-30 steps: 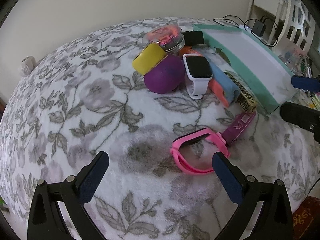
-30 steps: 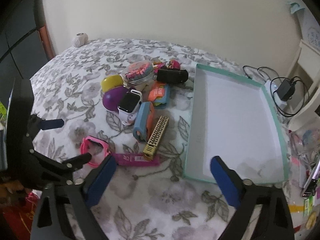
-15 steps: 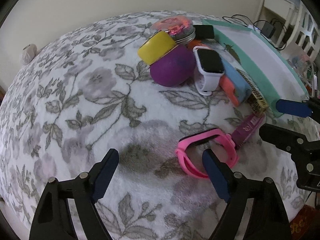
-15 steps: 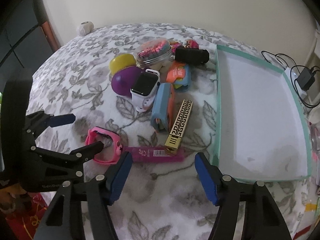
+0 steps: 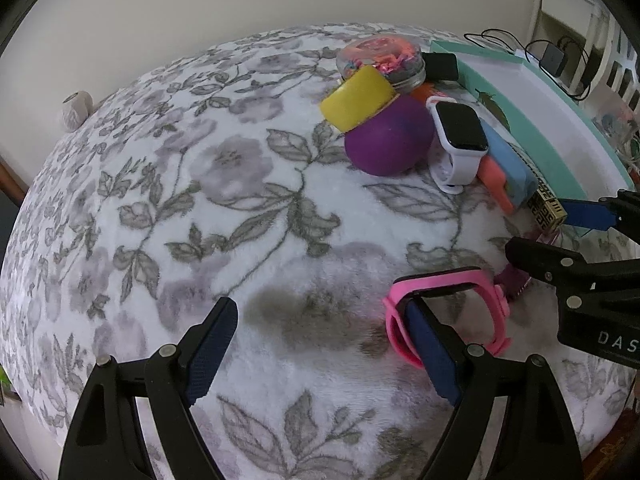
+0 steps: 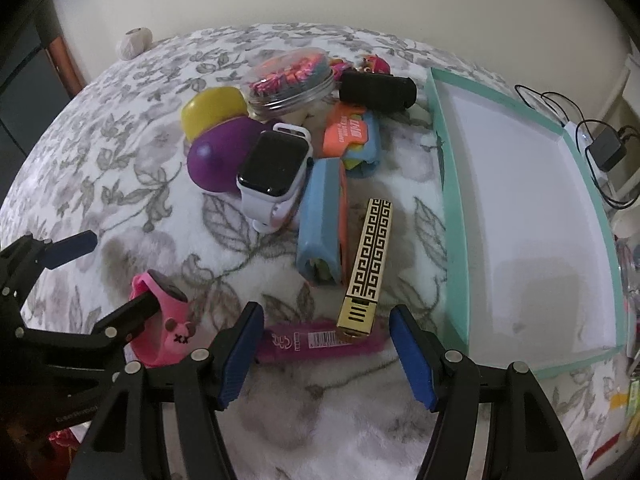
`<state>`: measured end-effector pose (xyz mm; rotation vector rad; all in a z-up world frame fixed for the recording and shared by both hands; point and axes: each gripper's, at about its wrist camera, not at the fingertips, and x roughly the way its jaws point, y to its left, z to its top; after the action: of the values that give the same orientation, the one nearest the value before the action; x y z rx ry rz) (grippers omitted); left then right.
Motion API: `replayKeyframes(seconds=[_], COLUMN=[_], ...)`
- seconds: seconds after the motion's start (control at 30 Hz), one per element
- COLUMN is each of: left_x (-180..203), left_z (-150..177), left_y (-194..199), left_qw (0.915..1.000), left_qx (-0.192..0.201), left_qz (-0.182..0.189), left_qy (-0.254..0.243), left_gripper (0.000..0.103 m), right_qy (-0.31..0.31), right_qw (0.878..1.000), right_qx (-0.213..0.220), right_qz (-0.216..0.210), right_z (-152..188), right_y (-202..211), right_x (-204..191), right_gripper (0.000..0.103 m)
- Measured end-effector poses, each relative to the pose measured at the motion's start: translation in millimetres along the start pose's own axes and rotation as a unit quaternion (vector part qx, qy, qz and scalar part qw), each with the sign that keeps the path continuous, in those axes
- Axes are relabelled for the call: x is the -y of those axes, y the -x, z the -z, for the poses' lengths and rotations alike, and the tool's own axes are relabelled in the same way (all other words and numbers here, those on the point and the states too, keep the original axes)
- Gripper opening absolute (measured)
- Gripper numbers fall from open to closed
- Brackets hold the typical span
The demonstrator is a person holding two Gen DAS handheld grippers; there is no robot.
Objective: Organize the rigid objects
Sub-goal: 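Grasp the pink watch band with the left tool while the right tool grasps the magenta tube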
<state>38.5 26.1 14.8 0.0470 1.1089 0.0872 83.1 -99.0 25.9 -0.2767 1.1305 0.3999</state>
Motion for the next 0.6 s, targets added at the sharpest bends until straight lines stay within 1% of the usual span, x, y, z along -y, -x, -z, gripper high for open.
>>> replayKeyframes(seconds=[0.1,0.17,0.27,0.5,0.6], left_x=[8,12,10,9,10], left_z=[0,0,0,2,3], left_y=[0,1,1,2,2], left_qw=[0.9999,0.9998,0.9998,0.9999,0.9999], left_qx=[0.001,0.003,0.002,0.003,0.004], left_qz=[-0.008,-0.015,-0.012,-0.007,-0.005], left_qy=[-0.010,-0.016,-0.013,-0.011,-0.012], left_gripper=[0.087,0.087,0.087,0.086,0.086], right_qy=[-0.014,-0.013,-0.017,0.002,0.000], right_qw=[1.000,1.000,0.999,0.999,0.999], right_qx=[-0.006,-0.021,-0.026,-0.046,-0.051], right_qz=[0.000,0.015,0.012,0.015,0.010], right_z=[1,1,1,22,31], right_y=[-3,-10,-12,-1,1], right_x=[4,3,4,10,15], right_gripper=[0.069,0.069,0.070,0.070,0.070])
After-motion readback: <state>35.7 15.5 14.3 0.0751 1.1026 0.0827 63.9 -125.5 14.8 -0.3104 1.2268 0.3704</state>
